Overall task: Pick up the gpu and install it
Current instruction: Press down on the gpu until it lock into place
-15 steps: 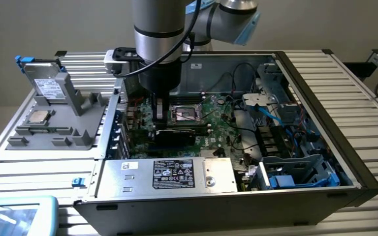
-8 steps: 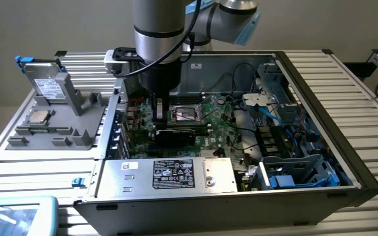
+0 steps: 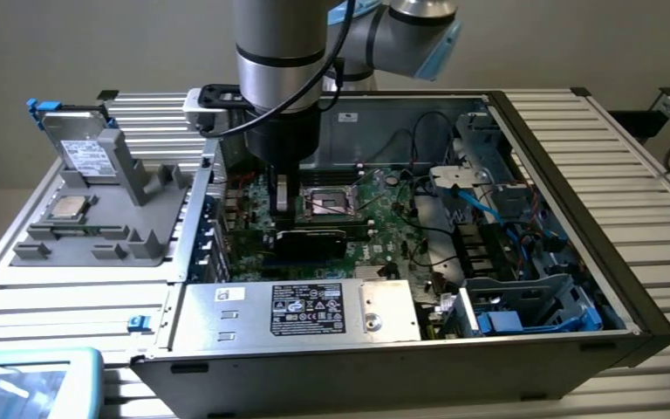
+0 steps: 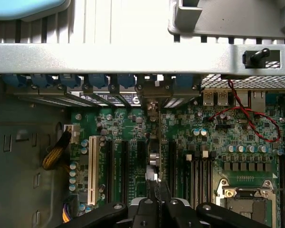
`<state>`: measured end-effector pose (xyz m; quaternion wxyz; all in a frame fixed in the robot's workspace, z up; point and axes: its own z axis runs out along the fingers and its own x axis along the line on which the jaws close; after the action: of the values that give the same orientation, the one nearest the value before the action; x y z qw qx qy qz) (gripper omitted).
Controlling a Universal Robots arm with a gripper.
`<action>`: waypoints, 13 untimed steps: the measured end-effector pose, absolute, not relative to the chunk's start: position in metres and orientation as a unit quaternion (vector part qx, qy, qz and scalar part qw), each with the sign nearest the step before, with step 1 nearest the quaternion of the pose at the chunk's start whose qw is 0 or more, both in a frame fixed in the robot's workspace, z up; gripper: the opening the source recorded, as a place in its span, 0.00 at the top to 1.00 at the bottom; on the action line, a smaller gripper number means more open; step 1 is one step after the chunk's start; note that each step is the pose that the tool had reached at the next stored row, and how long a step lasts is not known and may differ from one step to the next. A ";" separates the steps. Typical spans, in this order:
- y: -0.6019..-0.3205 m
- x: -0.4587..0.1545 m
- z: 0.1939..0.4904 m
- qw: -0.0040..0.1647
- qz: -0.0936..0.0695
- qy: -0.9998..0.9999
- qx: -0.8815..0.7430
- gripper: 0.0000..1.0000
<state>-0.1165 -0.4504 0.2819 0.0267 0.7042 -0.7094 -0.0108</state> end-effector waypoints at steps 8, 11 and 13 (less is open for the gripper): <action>-0.449 -0.134 0.279 0.025 -0.011 -0.709 0.704 0.88; -0.445 -0.135 0.278 0.025 -0.011 -0.709 0.704 0.88; -0.445 -0.139 0.277 0.025 -0.011 -0.709 0.704 0.88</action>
<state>-0.1387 -0.4447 0.2773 0.0254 0.7042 -0.7094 -0.0110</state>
